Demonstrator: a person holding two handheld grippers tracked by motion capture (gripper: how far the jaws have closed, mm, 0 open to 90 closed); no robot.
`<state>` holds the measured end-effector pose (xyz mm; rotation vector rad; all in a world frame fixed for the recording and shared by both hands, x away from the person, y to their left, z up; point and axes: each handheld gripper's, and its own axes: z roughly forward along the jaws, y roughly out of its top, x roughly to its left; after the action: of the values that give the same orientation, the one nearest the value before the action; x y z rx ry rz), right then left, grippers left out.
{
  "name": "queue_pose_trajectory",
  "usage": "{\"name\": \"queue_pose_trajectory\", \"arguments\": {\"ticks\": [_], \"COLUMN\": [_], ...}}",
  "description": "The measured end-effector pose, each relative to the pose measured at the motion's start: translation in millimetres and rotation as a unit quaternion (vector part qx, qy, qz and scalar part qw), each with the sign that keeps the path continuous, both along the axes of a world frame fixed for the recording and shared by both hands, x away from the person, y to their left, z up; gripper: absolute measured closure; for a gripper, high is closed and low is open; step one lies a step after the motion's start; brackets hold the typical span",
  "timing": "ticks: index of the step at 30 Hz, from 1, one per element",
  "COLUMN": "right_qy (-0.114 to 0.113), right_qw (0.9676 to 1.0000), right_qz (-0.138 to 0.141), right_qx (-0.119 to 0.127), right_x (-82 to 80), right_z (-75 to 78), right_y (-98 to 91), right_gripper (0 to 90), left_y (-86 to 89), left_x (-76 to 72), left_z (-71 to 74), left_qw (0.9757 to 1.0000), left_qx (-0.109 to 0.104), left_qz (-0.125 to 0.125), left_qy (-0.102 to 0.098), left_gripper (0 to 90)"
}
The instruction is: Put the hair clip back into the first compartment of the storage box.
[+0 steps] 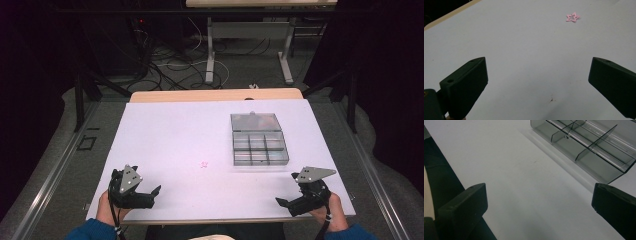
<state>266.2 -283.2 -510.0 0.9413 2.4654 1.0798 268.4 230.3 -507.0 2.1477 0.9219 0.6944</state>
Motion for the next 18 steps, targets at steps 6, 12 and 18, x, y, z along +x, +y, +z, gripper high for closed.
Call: {"name": "queue_pose_trajectory", "arguments": {"ticks": [6, 12, 18], "right_qy": [0.006, 0.001, 0.001], "right_qw": [1.0, 1.0, 1.0], "right_qz": [0.003, 0.003, 0.002], "right_qx": [-0.003, 0.001, 0.0], "right_x": [-0.2, 0.3, 0.5], "right_z": [0.3, -1.1, -1.4], "right_y": [0.0, 0.4, 0.7], "right_gripper": [0.1, 0.1, 0.1], "left_y": [-2.2, -4.0, -4.7], "left_x": [-0.3, 0.7, 1.9], "left_z": [-0.4, -0.8, -0.5], "left_qw": [1.0, 1.0, 1.0], "left_qx": [-0.002, 0.0, 0.004], "left_qz": [-0.001, -0.004, -0.005], "left_qy": [-0.001, 0.001, 0.0], "left_gripper": [2.6, 2.6, 2.6]}}
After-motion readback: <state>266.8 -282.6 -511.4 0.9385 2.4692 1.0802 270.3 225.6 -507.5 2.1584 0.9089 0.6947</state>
